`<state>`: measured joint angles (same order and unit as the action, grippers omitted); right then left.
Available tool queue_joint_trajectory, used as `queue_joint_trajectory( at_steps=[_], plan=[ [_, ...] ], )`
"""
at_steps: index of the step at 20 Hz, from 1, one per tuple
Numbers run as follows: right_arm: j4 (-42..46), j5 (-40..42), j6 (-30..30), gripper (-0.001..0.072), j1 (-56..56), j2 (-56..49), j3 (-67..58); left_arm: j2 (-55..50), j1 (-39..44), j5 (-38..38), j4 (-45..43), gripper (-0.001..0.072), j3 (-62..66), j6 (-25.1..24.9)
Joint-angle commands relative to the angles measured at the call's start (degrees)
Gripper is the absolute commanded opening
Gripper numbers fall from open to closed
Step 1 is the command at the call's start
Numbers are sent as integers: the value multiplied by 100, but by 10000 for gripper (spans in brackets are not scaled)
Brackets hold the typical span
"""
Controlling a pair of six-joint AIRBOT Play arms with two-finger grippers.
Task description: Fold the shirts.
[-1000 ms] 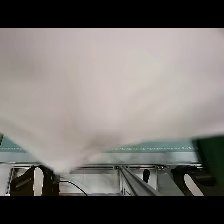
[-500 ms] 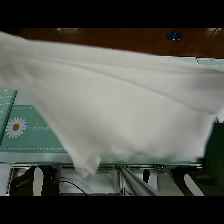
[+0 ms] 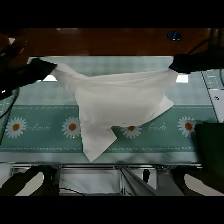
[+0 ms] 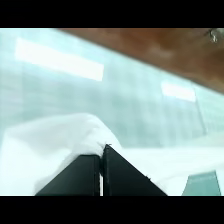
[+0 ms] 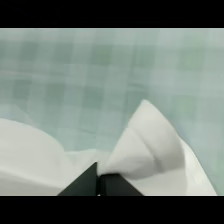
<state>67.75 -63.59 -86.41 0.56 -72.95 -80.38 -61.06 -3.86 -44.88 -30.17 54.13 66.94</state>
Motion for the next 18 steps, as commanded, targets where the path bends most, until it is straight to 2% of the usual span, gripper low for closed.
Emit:
queue_joint_trajectory(
  at_steps=[1, 2, 3, 4, 5, 6, 8, 10, 12, 14, 18],
  plan=[
    [-619, 280, -142, 15, -192, -1355, -577, -1515, 586, -76, 37, 17, 533, -46],
    [-911, 282, -138, 18, -286, -1609, -706, -1762, 645, -129, 39, 17, 610, -44],
    [-1128, 278, -138, 80, -374, -1794, -807, -1919, 658, -155, 44, 20, 640, -20],
    [-1316, 273, -136, 265, -470, -1943, -885, -2009, 649, -164, 35, 122, 645, -26],
    [-1451, 254, -103, 413, -575, -2013, -920, -2041, 610, -221, 11, 435, 645, -24],
    [-1497, 214, -83, 412, -699, -2013, -920, -2028, 503, -461, -2, 510, 660, -28],
    [-1449, -203, -22, 412, -1102, -1875, -918, -1989, 7, -1565, -328, 510, 844, 140],
    [-1169, -1001, 295, 411, -1635, -1665, -916, -1744, -752, -2546, -828, 510, 872, 186],
    [-398, -1615, 367, 410, -2135, -1351, -697, -1207, -1528, -2699, -1241, 510, 518, 234],
    [-4, -1401, 367, 406, -2531, -798, 223, -533, -2061, -2566, -1259, 509, -466, 234],
    [-254, -214, 361, 405, -2907, 297, 2656, 356, -2216, -2402, -1263, 509, -2892, 151]
  ],
)
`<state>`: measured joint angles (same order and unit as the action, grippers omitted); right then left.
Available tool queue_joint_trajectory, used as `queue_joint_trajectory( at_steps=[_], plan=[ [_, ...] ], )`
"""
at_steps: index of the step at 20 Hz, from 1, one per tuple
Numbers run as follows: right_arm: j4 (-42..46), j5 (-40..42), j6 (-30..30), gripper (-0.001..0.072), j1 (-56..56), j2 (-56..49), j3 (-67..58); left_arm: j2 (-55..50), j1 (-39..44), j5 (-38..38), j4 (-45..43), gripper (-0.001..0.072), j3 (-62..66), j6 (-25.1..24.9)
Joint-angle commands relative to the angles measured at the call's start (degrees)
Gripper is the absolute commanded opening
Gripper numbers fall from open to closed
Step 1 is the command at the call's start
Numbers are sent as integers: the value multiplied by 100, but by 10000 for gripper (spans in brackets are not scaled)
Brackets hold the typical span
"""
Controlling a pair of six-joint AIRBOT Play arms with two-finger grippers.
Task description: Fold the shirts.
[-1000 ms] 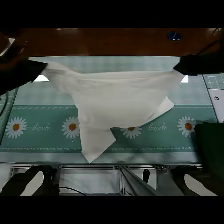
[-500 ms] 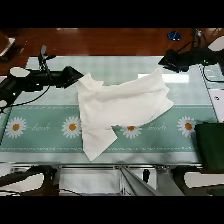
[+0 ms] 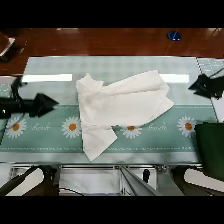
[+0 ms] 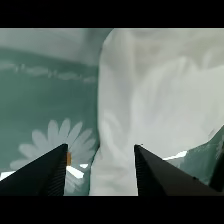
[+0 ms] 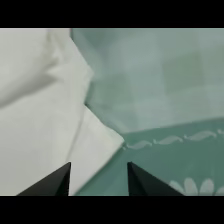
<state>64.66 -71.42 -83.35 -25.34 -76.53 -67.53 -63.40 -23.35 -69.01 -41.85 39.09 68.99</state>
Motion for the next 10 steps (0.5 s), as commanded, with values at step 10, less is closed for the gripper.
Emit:
queue_joint_trajectory(
  at_steps=[10],
  plan=[
    [-852, 752, 505, 405, -299, 901, 2280, 619, 1456, 1102, 938, 507, -2533, -354]
  ],
)
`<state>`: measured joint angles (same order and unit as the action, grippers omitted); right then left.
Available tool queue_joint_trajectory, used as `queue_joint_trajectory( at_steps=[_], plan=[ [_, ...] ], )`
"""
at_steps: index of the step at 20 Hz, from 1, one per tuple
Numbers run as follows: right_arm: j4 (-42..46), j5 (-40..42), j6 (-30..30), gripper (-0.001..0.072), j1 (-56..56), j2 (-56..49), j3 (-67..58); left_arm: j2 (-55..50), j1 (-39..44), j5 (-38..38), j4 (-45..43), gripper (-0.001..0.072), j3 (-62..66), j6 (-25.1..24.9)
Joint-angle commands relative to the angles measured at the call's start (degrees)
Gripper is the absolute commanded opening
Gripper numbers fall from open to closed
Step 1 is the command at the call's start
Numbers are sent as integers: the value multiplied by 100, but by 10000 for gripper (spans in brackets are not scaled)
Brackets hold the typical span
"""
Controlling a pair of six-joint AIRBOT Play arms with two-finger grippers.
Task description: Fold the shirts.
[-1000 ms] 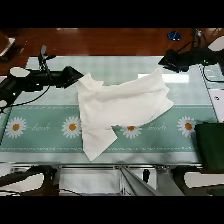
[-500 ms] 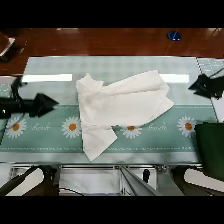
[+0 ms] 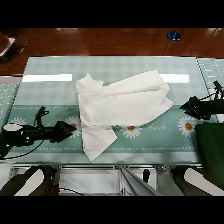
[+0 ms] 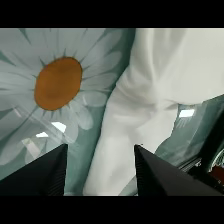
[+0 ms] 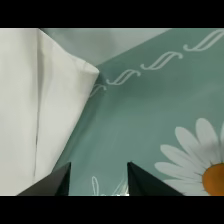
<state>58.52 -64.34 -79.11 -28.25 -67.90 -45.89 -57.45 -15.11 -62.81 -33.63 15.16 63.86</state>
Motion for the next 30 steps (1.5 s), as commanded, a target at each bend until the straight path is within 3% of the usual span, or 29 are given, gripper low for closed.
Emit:
queue_joint_trajectory(
  at_steps=[1, 8, 9, 10, 11, 20, 25, 30],
  plan=[
    [-245, 46, 81, 405, -9, 37, 116, 24, 883, 748, 138, 507, -140, 315],
    [-258, 138, 85, 405, -9, 31, 116, -662, 2116, 1167, 413, 498, -59, 393],
    [-258, 136, 85, 405, -9, 31, 116, -828, 2133, 1172, 420, 424, 9, 393],
    [-258, 136, 83, 405, -9, 20, 114, -973, 2131, 1176, 435, 192, 103, 389],
    [-273, 129, 79, 405, -9, -15, 116, -1058, 2133, 1193, 437, 25, 214, 297],
    [-1069, 463, 223, 405, -9, -1097, 72, -1095, 2133, 1126, 479, 18, 1086, 243],
    [-1797, 531, 691, 404, 33, -1541, 68, -1095, 2133, 1139, 518, 18, 1084, 243],
    [-1733, 710, 634, 390, 726, -1943, -321, -1095, 2133, 1139, 520, 18, 1084, 243]
  ],
)
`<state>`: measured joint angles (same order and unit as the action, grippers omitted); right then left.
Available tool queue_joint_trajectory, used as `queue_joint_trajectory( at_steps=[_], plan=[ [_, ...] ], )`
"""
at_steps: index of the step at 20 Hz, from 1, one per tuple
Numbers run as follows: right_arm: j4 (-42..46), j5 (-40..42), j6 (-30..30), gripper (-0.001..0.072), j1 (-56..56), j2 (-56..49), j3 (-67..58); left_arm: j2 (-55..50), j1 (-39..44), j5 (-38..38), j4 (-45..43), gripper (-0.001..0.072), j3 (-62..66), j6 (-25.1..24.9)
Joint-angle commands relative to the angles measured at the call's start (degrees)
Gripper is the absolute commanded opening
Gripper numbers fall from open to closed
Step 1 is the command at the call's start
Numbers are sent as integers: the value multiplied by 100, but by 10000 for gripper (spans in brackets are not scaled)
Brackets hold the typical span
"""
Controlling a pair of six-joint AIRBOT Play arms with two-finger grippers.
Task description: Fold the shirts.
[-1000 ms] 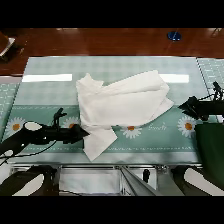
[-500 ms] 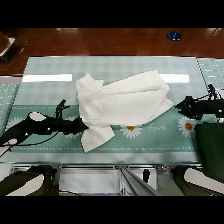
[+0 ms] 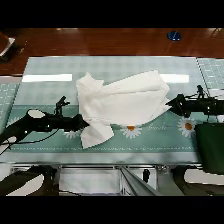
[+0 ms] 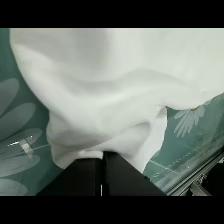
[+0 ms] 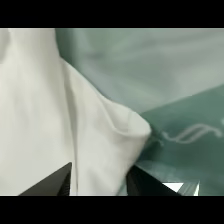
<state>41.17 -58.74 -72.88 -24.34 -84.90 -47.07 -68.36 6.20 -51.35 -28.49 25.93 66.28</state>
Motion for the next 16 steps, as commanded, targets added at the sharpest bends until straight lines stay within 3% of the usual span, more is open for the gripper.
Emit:
queue_joint_trajectory(
  at_steps=[1, 3, 4, 8, 14, 16],
  plan=[
    [39, 186, -61, 319, 466, -328, -310, -4, 2, -9, 7, 18, 7, 0],
    [52, 197, 4, 67, 675, -413, -490, -4, 2, -11, 9, 18, 9, 0],
    [50, 133, 120, 15, 774, -415, -621, -4, -13, -15, 7, 18, 22, -2],
    [208, -752, -46, 14, 846, -66, -2024, 168, -560, -525, 11, 17, 857, -22],
    [566, -994, -481, 14, 846, 1429, -5414, 1169, -1366, -831, 387, 16, 4199, 90],
    [1034, -1014, -555, 14, 846, 1991, -6212, 1390, -1429, -883, -514, 16, 5460, 820]
  ],
)
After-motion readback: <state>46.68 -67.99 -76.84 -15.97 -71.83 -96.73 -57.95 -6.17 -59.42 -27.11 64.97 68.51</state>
